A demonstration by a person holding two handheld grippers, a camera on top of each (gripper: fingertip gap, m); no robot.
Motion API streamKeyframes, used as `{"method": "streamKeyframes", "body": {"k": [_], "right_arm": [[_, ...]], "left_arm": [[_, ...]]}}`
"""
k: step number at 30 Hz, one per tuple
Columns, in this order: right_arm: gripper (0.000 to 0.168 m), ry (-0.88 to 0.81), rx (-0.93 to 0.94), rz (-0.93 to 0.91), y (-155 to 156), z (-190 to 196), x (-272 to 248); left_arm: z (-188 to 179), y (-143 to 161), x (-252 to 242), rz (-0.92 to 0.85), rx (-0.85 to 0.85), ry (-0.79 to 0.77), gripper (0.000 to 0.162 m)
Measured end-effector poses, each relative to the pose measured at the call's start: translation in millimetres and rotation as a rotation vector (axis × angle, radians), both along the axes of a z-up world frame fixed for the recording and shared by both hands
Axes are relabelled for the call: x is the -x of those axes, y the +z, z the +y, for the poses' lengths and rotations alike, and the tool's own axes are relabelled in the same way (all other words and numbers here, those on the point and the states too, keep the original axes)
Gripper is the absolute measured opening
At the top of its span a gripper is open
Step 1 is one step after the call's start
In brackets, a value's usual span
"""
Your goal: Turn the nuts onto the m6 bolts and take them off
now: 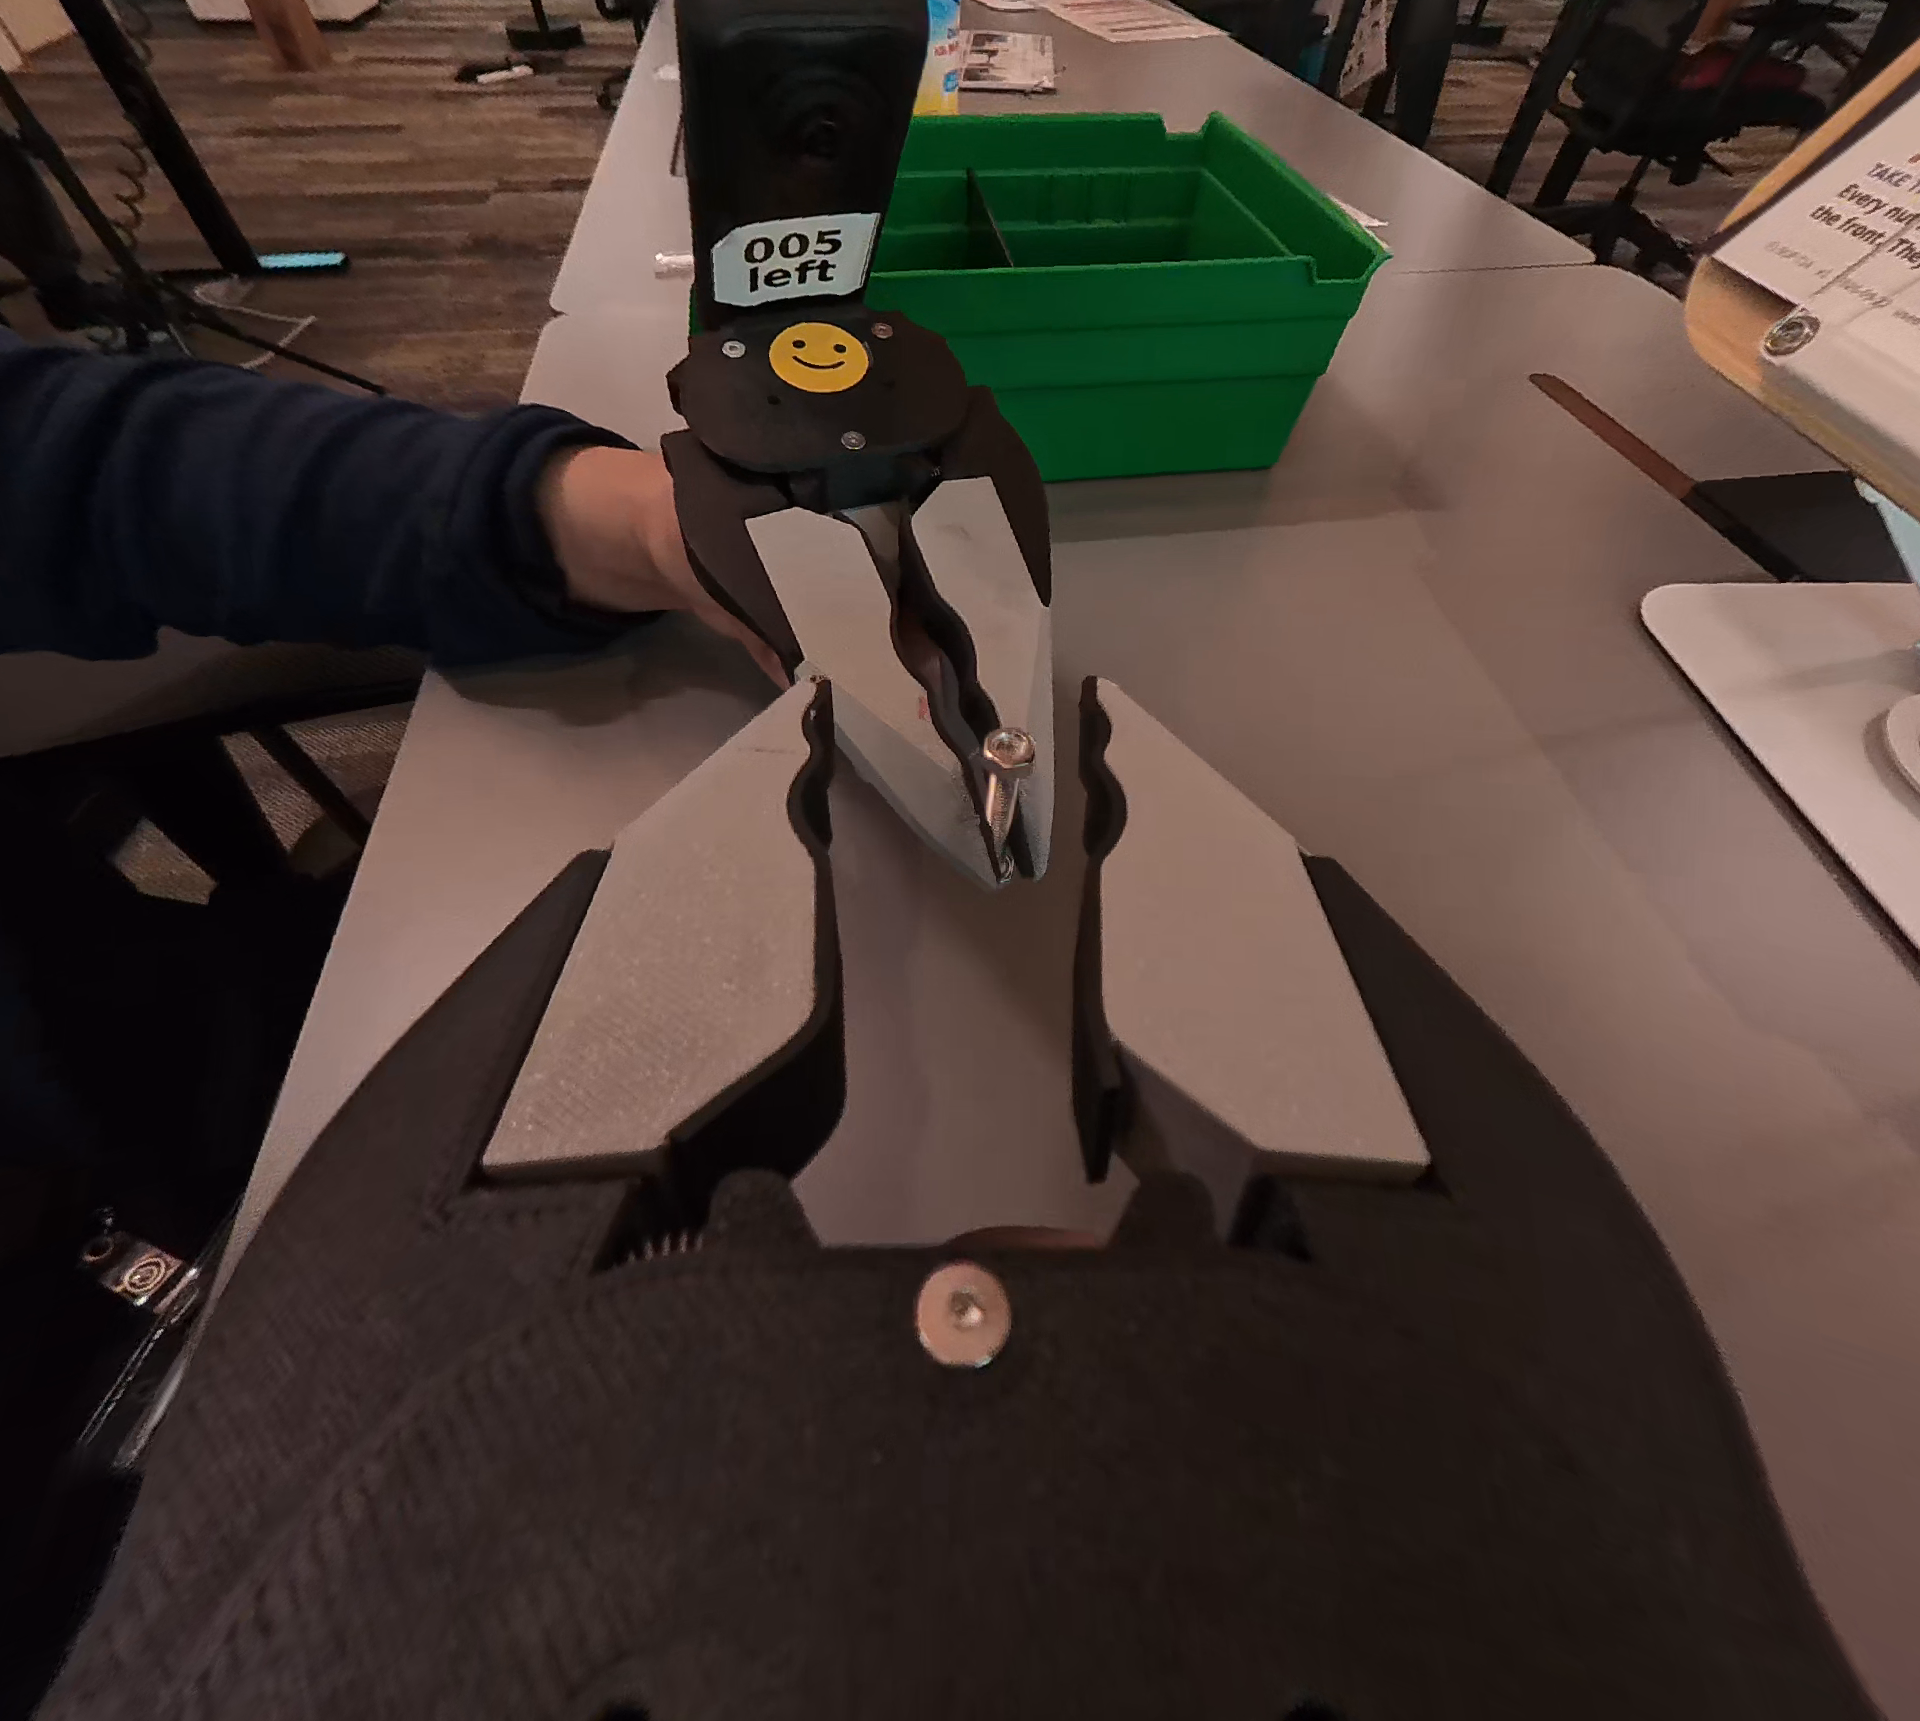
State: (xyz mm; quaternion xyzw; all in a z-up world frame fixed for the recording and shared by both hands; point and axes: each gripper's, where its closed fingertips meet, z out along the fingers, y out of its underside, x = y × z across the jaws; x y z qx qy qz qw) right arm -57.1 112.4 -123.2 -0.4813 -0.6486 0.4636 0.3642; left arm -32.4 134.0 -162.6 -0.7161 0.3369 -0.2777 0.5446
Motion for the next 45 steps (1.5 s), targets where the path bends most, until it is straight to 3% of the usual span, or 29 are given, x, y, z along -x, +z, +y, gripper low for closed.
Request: {"method": "streamKeyframes", "body": {"k": [6,11,27,45], "right_arm": [[0.045,-0.027,-0.083,-0.002,1,2,-2],[0.042,0.001,0.011,-0.005,8,9,-13],[0.033,0.08,0.006,-0.064,-10,-5,-10],[0.034,0.026,0.014,-0.049,-6,6,-10]], "left_arm": [[-1,0,-1,0.003,-0.005,-0.004,0.004],[-1,1,0,0.003,-0.011,0.001,0.004],[-6,-1,-7,0.015,-0.01,-0.037,0.004],[3,-1,3,0.002,0.007,0.027,0.004]]}}
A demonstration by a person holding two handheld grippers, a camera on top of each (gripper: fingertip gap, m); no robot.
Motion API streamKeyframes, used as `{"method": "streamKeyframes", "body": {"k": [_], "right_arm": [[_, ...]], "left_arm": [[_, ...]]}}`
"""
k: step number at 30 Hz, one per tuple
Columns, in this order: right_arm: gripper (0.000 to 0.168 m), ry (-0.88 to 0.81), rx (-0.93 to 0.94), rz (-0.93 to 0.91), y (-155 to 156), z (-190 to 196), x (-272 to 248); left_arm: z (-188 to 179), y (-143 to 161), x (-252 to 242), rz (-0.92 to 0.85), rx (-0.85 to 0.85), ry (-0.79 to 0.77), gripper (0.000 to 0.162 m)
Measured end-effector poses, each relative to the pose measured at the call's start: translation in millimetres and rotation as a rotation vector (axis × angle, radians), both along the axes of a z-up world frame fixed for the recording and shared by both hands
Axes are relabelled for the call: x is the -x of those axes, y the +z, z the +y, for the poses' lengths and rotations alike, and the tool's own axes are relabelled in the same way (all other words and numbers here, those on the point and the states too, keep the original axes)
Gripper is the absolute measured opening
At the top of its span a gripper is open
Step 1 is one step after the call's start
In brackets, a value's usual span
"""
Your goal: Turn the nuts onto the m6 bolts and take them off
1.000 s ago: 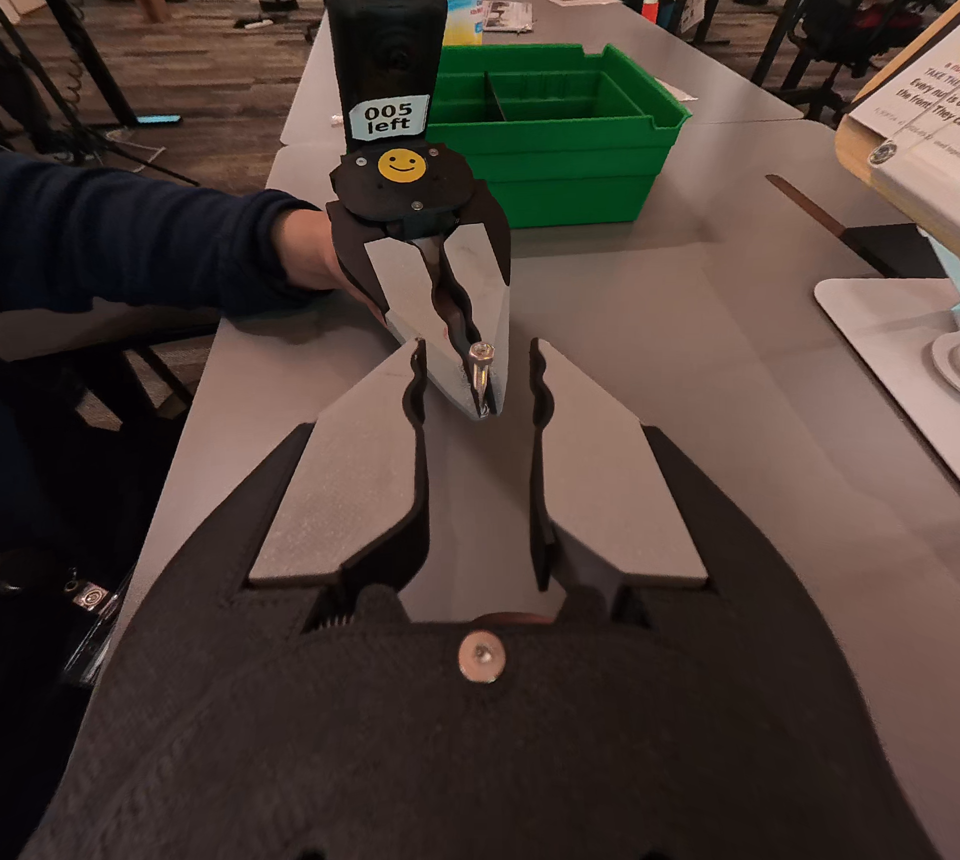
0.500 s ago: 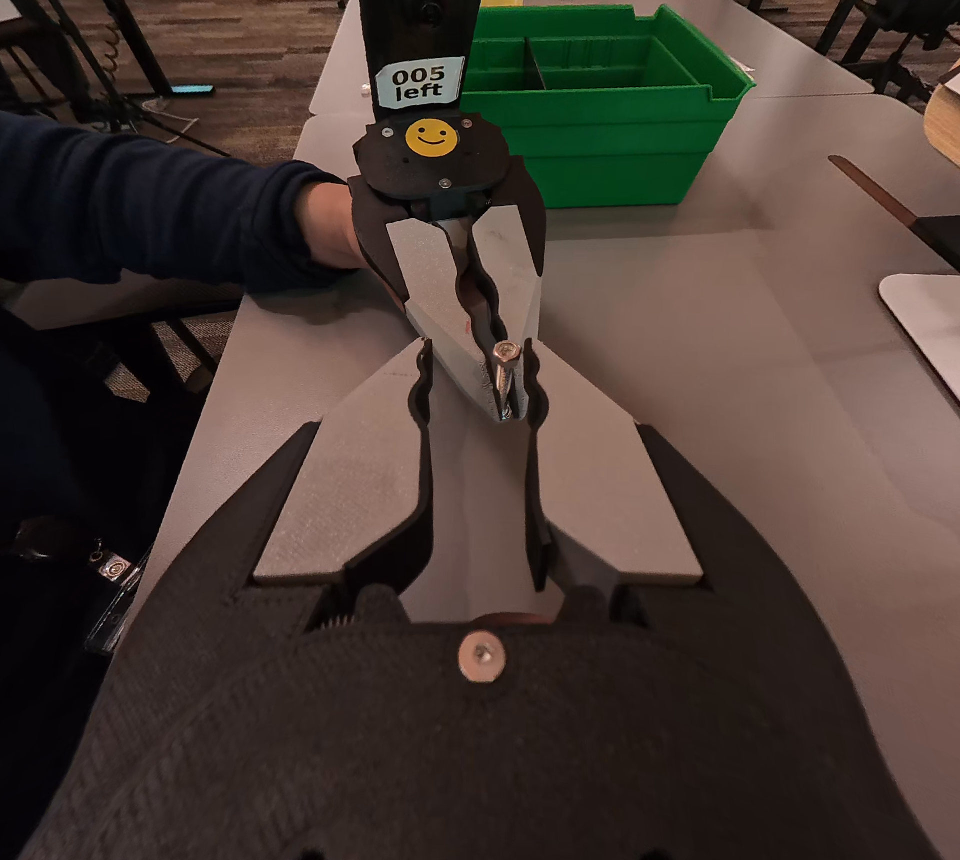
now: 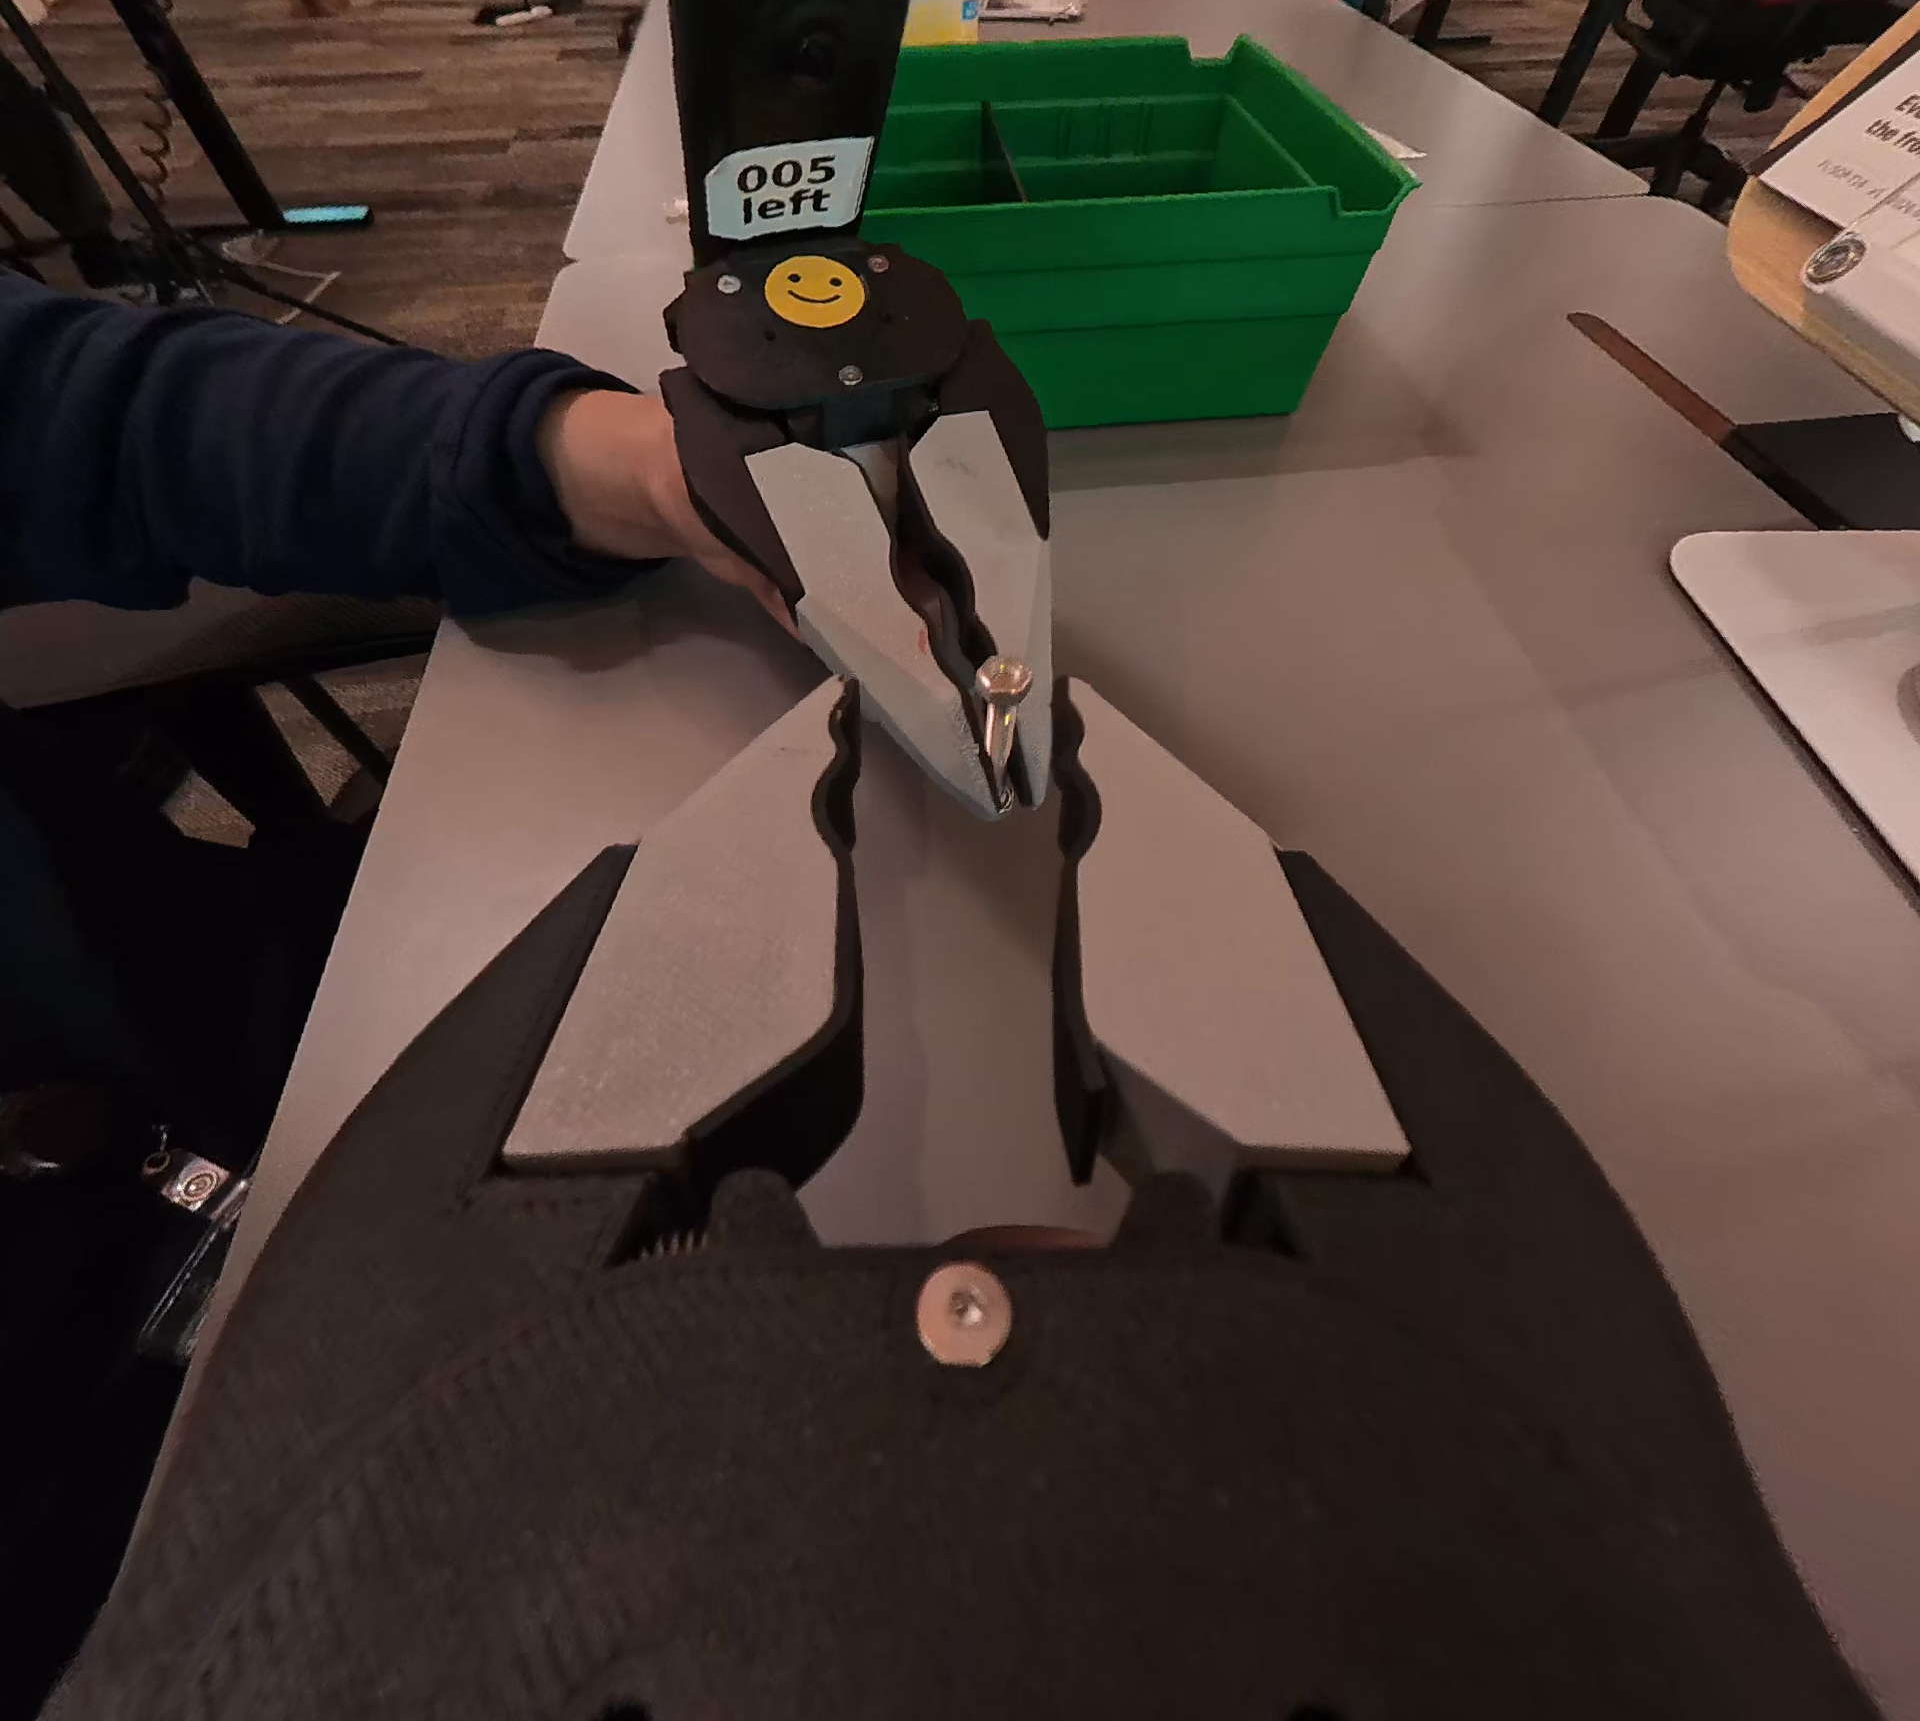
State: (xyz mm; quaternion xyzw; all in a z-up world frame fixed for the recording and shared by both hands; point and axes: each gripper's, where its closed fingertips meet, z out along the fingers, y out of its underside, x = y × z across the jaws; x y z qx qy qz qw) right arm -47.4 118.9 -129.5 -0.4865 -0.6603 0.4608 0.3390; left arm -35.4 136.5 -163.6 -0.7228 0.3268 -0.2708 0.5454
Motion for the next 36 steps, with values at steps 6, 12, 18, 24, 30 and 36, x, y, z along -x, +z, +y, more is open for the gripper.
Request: {"method": "streamKeyframes", "body": {"k": [6,12,18,24,30,36], "right_arm": [[0.035,0.028,0.011,-0.009,-5,-7,4],[0.034,0.016,0.016,0.001,-1,-3,1],[0.036,-0.005,0.033,0.018,3,1,1],[0.041,0.022,0.048,-0.008,-7,-9,9],[0.039,0.01,0.034,-0.017,-7,-4,6],[0.045,-0.04,0.08,0.018,-1,4,10]], "left_arm": [[-2,-1,-4,0.012,-0.008,-0.011,0.004],[4,1,4,-0.007,-0.005,0.037,0.004],[6,2,7,-0.02,-0.001,0.048,0.003],[1,0,-5,0.01,-0.017,0.002,0.004],[13,1,15,-0.007,-0.002,0.11,0.004],[11,7,14,-0.081,0.022,0.082,0.003]]}}
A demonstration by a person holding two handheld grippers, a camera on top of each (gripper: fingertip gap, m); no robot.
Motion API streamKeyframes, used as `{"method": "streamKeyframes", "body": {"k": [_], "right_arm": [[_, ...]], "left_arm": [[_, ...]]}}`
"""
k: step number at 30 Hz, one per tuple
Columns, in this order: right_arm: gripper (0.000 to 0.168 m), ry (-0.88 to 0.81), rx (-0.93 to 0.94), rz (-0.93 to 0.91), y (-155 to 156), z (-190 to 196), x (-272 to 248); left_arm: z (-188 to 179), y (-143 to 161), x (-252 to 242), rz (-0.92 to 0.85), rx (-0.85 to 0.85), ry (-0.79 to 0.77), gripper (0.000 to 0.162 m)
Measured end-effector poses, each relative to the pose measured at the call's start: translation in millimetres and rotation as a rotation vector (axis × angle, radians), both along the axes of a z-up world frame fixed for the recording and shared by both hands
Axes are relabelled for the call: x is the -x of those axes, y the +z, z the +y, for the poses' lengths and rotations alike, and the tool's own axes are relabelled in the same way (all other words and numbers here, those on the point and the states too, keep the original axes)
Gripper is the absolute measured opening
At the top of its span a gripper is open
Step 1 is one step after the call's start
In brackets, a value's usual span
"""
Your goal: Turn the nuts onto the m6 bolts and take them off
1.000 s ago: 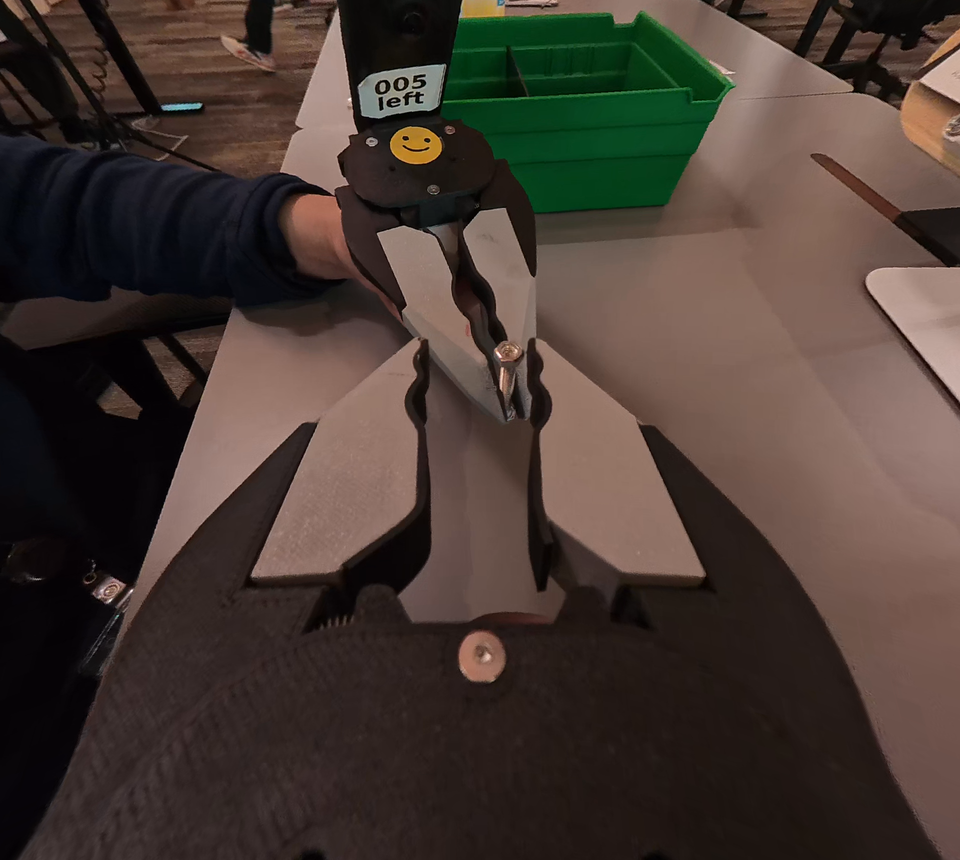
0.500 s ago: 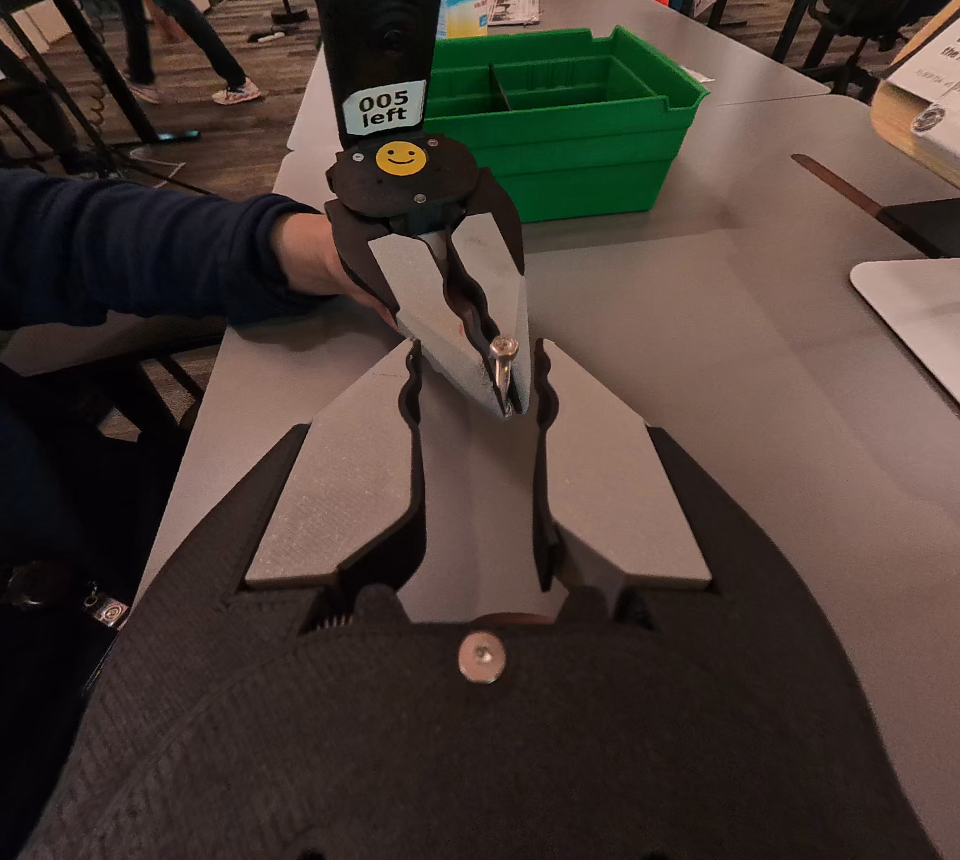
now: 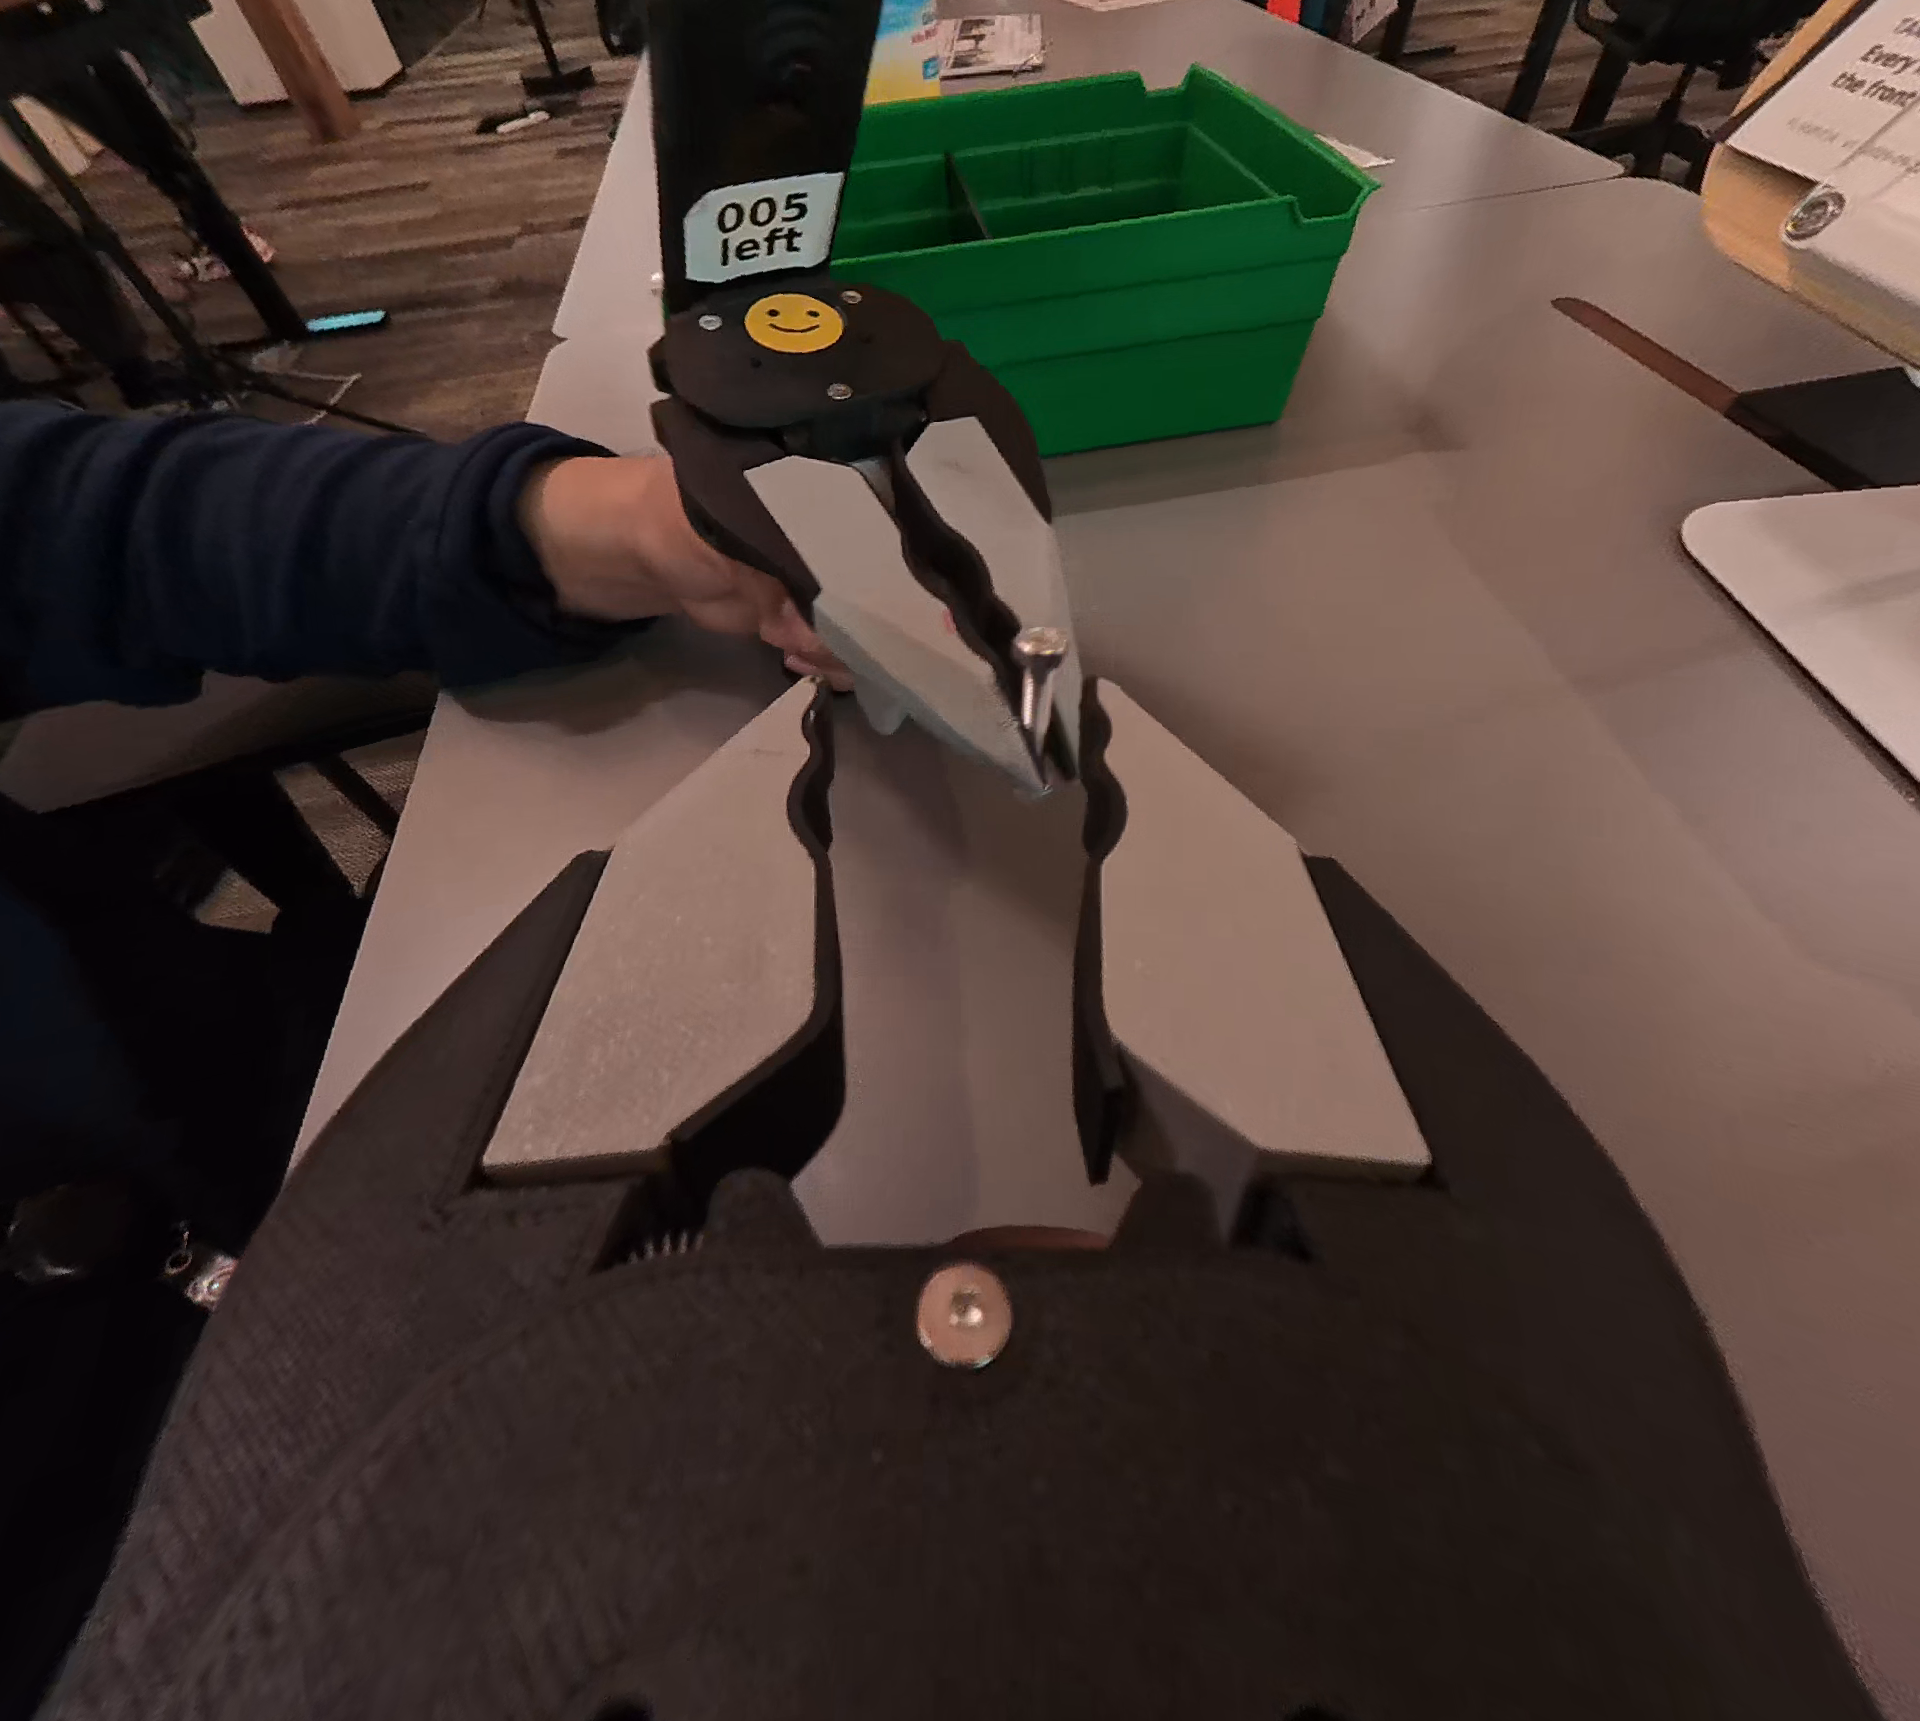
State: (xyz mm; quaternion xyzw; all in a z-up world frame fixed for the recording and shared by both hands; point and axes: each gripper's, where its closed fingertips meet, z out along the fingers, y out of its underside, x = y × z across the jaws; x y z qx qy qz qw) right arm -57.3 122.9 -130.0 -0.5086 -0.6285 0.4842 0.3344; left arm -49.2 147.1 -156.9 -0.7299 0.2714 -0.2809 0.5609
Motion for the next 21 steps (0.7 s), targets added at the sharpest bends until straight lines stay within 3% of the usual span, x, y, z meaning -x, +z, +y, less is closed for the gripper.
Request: {"method": "streamKeyframes", "body": {"k": [3,6,7,8,11,13,16,19,20,21], "right_arm": [[0.047,0.024,0.009,-0.013,-5,-7,4],[0.052,0.034,0.007,-0.033,-7,-9,2],[0.042,0.043,-0.002,-0.029,-5,-9,-1],[0.021,0.074,0.012,-0.005,1,-13,-5],[0.033,0.033,0.065,0.058,16,-5,-5],[0.046,0.004,0.075,0.04,11,0,-1],[0.048,0.005,0.058,-0.015,-4,-3,6],[0.055,0.018,0.048,-0.05,-9,-7,4],[0.024,0.053,0.064,-0.053,-7,-11,0],[0.016,0.072,0.099,-0.031,0,-13,-3]], "left_arm": [[-8,-5,-15,0.05,-0.001,-0.065,0.004],[3,-6,-4,0.056,0.003,0.021,0.004],[10,-4,7,0.032,0.008,0.085,0.004],[15,-1,20,-0.005,0.017,0.143,0.003],[14,2,25,-0.056,0.031,0.129,0.003],[7,-2,9,-0.008,0.03,0.058,0.003],[-5,-6,-19,0.039,0.028,-0.054,0.004],[11,-6,1,0.042,0.028,0.086,0.004],[19,-1,19,-0.004,0.025,0.171,0.003],[23,4,33,-0.067,0.026,0.222,0.003]]}}
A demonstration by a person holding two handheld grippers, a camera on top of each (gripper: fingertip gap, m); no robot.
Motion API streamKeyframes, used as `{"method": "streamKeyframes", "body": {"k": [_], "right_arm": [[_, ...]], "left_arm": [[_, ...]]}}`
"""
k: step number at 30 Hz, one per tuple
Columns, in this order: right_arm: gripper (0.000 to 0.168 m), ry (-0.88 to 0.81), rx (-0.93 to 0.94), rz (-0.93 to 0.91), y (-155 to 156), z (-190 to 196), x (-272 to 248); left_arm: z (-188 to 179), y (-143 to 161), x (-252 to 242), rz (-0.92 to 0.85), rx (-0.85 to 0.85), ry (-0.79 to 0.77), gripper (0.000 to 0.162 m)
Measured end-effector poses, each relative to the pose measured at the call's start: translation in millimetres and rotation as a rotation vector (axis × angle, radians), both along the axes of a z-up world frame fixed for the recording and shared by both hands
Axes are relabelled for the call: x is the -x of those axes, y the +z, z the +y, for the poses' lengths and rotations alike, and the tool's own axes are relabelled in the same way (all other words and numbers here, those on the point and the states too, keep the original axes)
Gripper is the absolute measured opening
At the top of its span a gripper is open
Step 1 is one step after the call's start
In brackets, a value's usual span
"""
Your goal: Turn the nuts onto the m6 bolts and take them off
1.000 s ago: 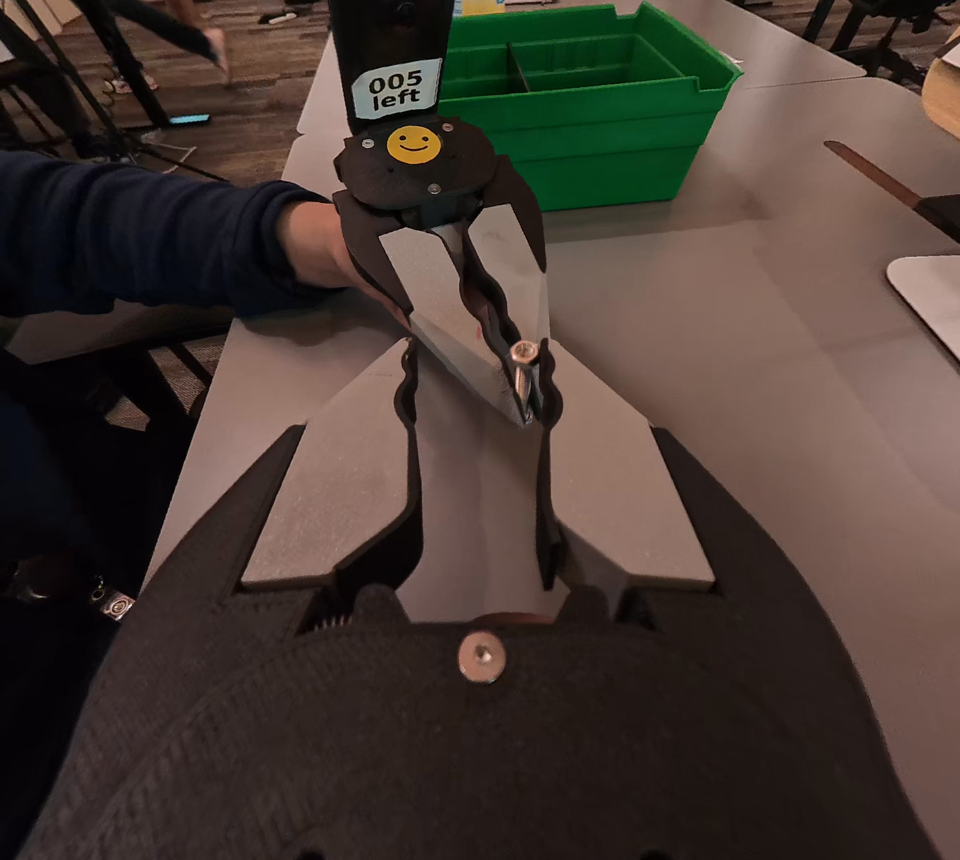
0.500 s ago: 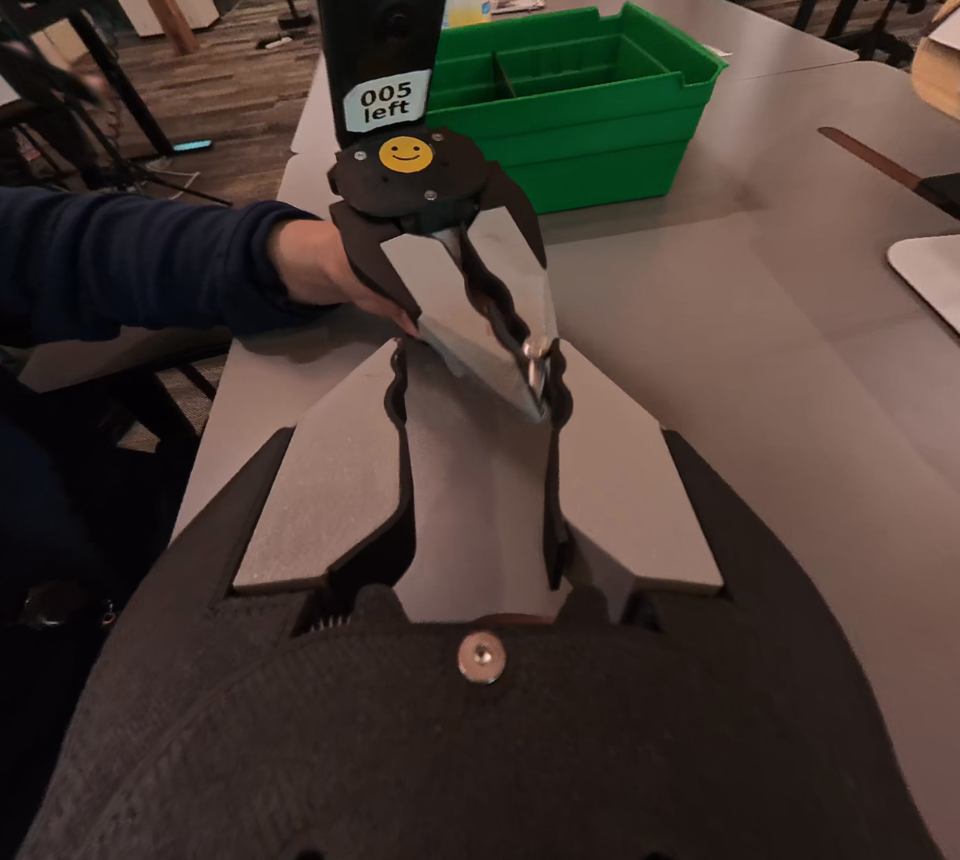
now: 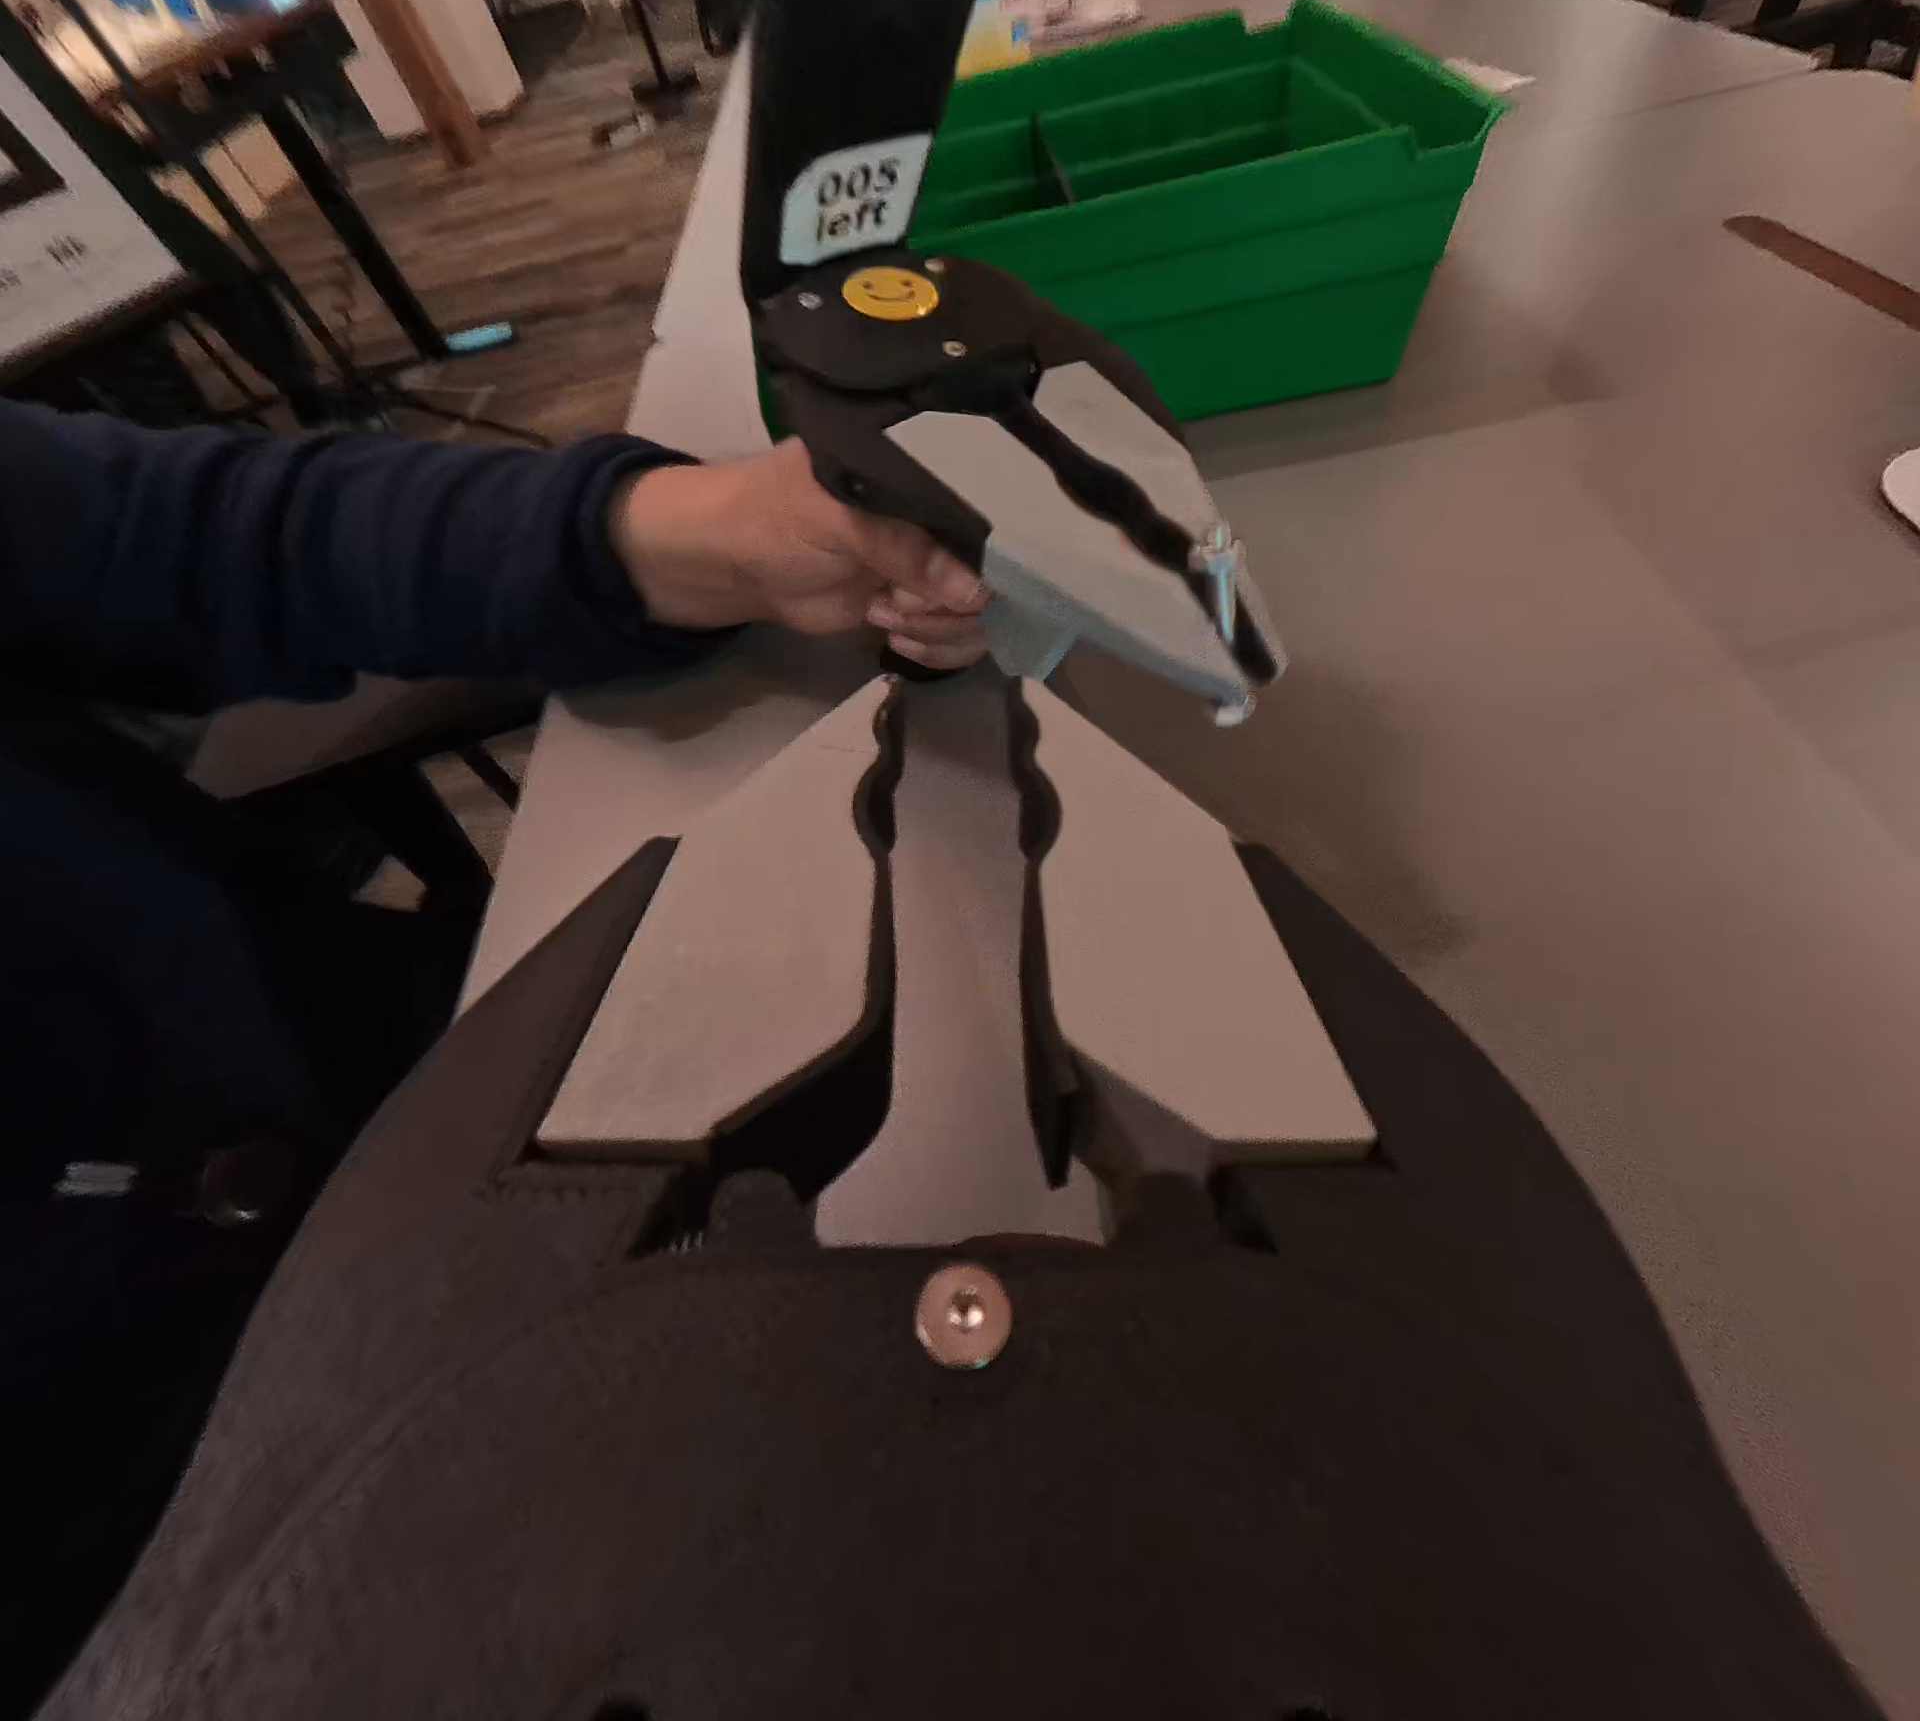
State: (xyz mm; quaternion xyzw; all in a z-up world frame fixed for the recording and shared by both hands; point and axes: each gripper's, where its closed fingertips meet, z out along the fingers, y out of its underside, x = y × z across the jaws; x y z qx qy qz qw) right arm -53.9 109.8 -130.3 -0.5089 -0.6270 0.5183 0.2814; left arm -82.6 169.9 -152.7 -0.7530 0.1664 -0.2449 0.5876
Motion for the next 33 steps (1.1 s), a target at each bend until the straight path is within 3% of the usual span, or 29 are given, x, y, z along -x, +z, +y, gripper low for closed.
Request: {"method": "streamKeyframes", "body": {"k": [4,8,10,11,12,14,17,21,24,26,29,33], "right_arm": [[0.045,-0.091,0.031,0.068,14,18,3],[0.049,-0.073,0.003,0.014,-1,11,9],[0.048,-0.041,-0.004,-0.015,-6,3,8],[0.056,-0.047,-0.014,-0.024,-6,4,7],[0.027,-0.018,-0.015,-0.02,-3,1,2],[0.019,-0.015,0.036,0.048,13,3,-2],[0.036,-0.084,0.04,0.077,18,16,2],[0.028,-0.165,-0.051,-0.003,-5,27,11],[0.003,-0.167,-0.075,-0.068,-20,27,14],[0.003,-0.178,-0.056,-0.074,-21,29,14],[0.025,-0.175,0.031,-0.066,-18,30,14],[0.008,-0.191,0.039,-0.069,-21,35,15]], "left_arm": [[-9,7,-3,-0.086,0.003,-0.087,0.003],[-30,-1,-53,0.018,0.004,-0.304,0.004],[-20,-6,-46,0.09,-0.004,-0.21,0.004],[-13,-6,-35,0.08,0.002,-0.147,0.004],[-4,0,-15,0.019,0.001,-0.047,0.004],[4,10,17,-0.137,0.004,0.051,0.003],[-4,1,5,-0.038,0.018,-0.02,0.003],[-15,-15,-42,0.142,0.029,-0.166,0.004],[-16,-22,-48,0.185,0.043,-0.17,0.004],[-15,-23,-46,0.176,0.057,-0.16,0.004],[-10,-19,-38,0.144,0.054,-0.113,0.003],[-12,-19,-39,0.151,0.047,-0.121,0.004]]}}
